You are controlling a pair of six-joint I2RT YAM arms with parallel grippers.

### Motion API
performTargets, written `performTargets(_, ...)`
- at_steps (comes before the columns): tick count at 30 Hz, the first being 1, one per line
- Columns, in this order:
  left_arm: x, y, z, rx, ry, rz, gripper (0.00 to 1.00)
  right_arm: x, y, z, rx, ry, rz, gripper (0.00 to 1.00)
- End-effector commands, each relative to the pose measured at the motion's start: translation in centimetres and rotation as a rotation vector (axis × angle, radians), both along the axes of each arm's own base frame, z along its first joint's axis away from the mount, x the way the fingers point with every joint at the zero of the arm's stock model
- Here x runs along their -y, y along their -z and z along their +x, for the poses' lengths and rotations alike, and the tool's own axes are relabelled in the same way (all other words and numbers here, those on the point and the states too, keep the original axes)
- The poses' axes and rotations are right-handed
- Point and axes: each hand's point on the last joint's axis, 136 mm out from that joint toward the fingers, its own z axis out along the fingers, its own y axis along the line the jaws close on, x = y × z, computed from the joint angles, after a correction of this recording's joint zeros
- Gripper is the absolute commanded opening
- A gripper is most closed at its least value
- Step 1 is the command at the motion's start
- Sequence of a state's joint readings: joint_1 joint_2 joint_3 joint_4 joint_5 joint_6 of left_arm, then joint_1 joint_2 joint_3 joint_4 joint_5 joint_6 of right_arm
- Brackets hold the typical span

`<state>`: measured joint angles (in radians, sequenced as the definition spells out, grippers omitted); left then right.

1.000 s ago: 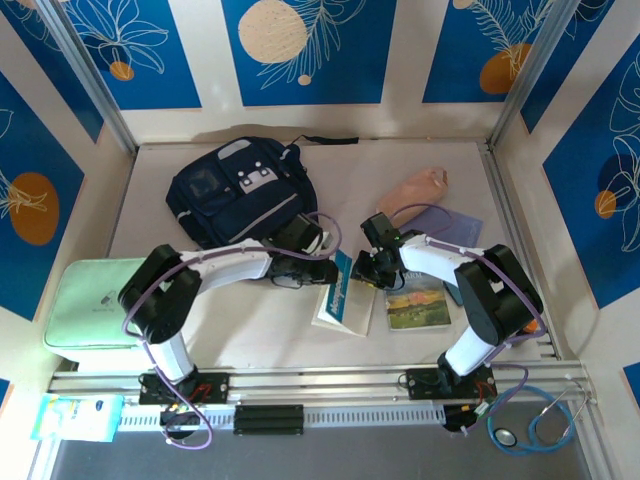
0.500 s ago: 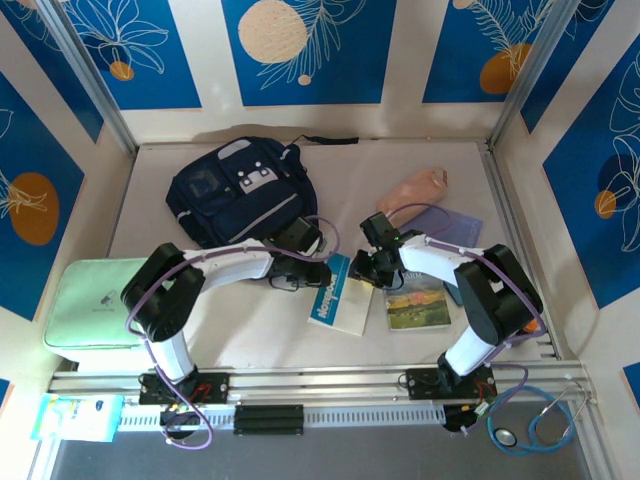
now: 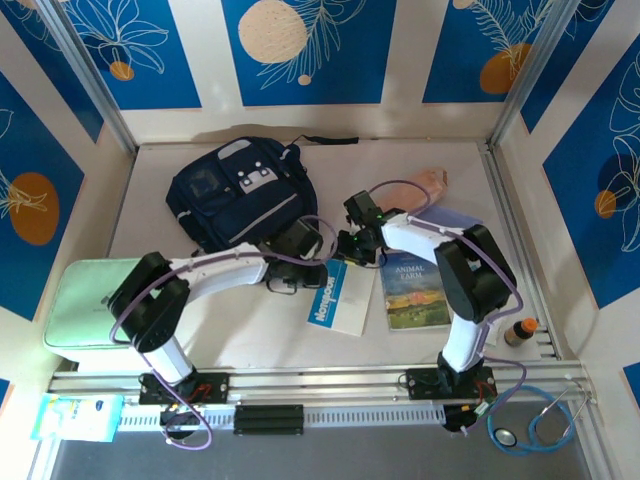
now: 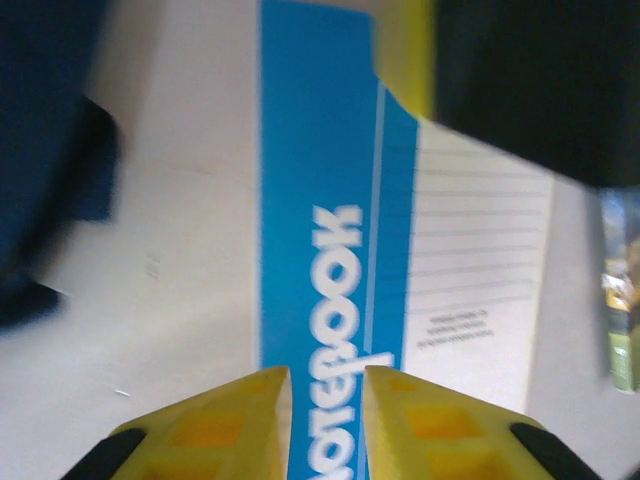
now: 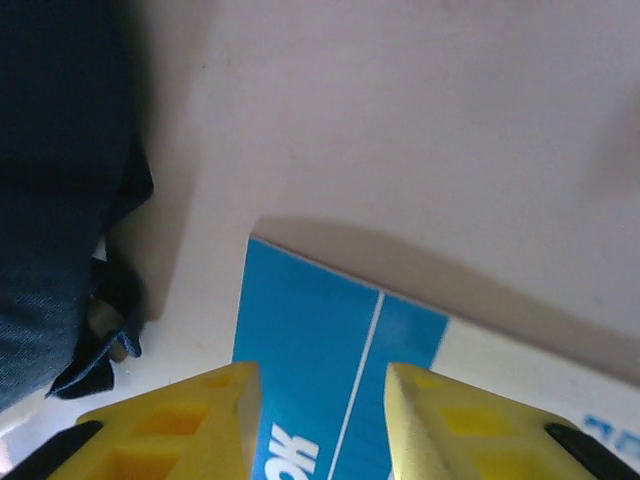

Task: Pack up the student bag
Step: Rotate the book at the center of the table.

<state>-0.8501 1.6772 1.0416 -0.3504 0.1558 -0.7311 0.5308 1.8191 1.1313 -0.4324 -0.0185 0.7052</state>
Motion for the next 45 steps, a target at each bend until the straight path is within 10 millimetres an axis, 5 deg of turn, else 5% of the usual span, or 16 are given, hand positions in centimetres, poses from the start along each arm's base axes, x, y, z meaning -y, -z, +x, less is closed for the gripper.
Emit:
performTargets(1, 1.5, 1.2, -2.2, -0.061, 0.006, -0.043, 0.22, -0.9, 0.4, 0.0, -0.032, -0.050, 0.009, 0.37)
performTargets(9, 0.6, 4.8, -3.4, -0.106, 0.023, 0.067, 0.17, 1.8, 2.2, 0.6, -0.061, 0.017, -0.088, 0.36)
performTargets(15, -1.2, 7.1, -2.8, -0.105, 0.004, 0.165, 0.15, 4.6, 2.9, -1.7, -0.106, 0.067, -0.157, 0.36)
performTargets(24, -2.6, 7.3, 1.6, -0.047, 0.004, 0.219, 0.13, 7.1, 2.9, -6.9, -0.184, 0.115, -0.183, 0.35)
performTargets(31, 0.0, 7.6, 4.8, -0.024, 0.042, 0.182, 0.13, 7.7, 3.2, -12.0, -0.255, 0.141, -0.167, 0.34)
performTargets(37, 3.6, 7.2, 8.0, 0.006, 0.061, 0.123, 0.14, 5.9, 2.8, -15.4, -0.278, 0.073, -0.089, 0.35)
performTargets(45, 8.5, 6.0, 10.6, 0.019, 0.073, -0.026, 0.17, 4.2, 1.7, -15.9, -0.232, 0.030, -0.002, 0.34)
